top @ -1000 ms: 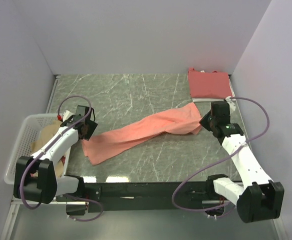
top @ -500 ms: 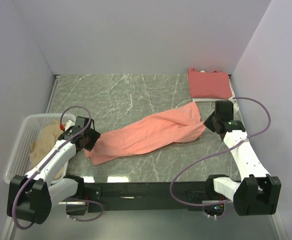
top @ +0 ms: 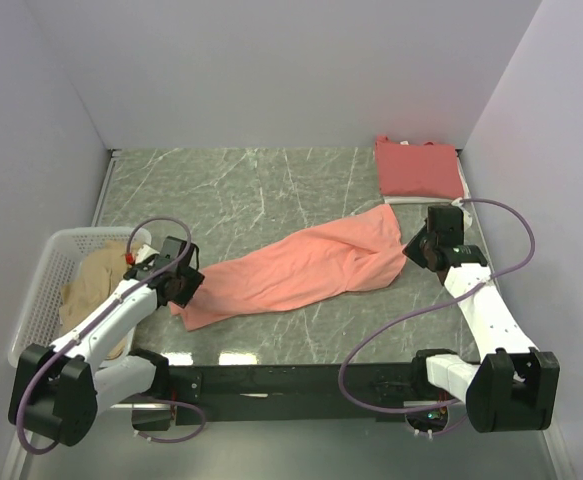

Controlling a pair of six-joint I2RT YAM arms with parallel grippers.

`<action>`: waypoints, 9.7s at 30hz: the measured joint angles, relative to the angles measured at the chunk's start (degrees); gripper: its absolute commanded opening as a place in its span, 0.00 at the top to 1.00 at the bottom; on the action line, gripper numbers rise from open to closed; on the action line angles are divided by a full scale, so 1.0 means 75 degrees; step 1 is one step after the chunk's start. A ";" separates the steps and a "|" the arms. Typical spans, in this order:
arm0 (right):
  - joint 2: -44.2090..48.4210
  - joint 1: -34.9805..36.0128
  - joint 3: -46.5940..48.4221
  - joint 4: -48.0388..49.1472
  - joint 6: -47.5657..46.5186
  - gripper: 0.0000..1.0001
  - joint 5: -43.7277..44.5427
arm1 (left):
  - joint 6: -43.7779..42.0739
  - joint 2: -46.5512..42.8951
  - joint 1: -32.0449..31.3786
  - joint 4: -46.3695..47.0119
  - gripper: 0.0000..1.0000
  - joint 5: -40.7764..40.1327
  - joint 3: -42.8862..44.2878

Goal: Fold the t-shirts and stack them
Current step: Flatten the tshirt out

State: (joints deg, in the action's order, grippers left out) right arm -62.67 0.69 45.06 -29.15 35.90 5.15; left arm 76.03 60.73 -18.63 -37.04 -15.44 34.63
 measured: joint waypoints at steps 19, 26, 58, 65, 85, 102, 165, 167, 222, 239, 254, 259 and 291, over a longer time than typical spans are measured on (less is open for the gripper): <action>0.0082 0.0000 -0.0373 0.0408 -0.0003 1.00 -0.0271 | 0.0265 0.1425 -0.0157 -0.0070 0.59 -0.0271 0.0236; 0.0082 0.0000 -0.0542 0.0513 -0.0003 1.00 -0.0393 | 0.0420 0.1676 -0.0329 -0.0105 0.76 -0.0335 0.0329; 0.0472 -0.0484 0.3098 -0.0207 0.0239 1.00 -0.1679 | -0.1364 -0.0551 0.0189 -0.1122 0.99 -0.1524 0.5173; 0.1137 -0.0874 0.5199 -0.0714 0.0318 1.00 -0.1821 | -0.2101 -0.1000 0.0274 -0.1116 0.99 -0.1664 0.6854; 0.1626 -0.0918 0.7536 -0.0539 0.0184 1.00 -0.2451 | -0.2783 -0.1580 0.0277 -0.0717 0.99 -0.1827 0.7924; -0.5543 -0.0749 0.9670 0.1617 0.0475 1.00 -0.3319 | -0.3308 0.4814 0.1848 0.2940 0.99 0.0160 0.9020; 0.3296 0.0670 -0.3704 0.1687 0.2186 1.00 -0.2439 | -0.1623 -0.0224 0.3628 0.3147 0.98 0.1279 -0.0597; 0.3485 0.0769 -0.3710 0.1507 0.2267 0.98 -0.2358 | -0.1632 -0.0399 0.3684 0.3118 0.93 0.1279 -0.0659; -0.5942 0.0965 0.3072 0.0848 -0.0959 0.59 0.0586 | -0.1582 0.0490 0.2425 0.3112 0.62 0.0632 -0.0411; -0.4858 0.0347 0.1810 0.1300 -0.0676 0.56 -0.0291 | -0.1585 0.0615 0.2410 0.3284 0.62 0.0682 -0.0411; -0.4261 0.0271 0.1023 0.1460 -0.0533 0.56 -0.0370 | -0.1582 0.0664 0.2407 0.3398 0.61 0.0682 -0.0414; -0.4030 0.0271 0.0676 0.1574 -0.0487 0.58 -0.0460 | -0.1577 0.0632 0.2407 0.3392 0.61 0.0682 -0.0417; -0.2361 -0.0370 -0.0670 0.2020 -0.0449 0.80 -0.1239 | -0.0303 0.1673 0.2151 0.1612 0.65 -0.0702 0.0749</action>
State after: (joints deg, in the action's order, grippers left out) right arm -80.38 -2.09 40.03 -14.00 32.53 -4.14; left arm 73.76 73.28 -2.50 -24.95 -20.71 40.25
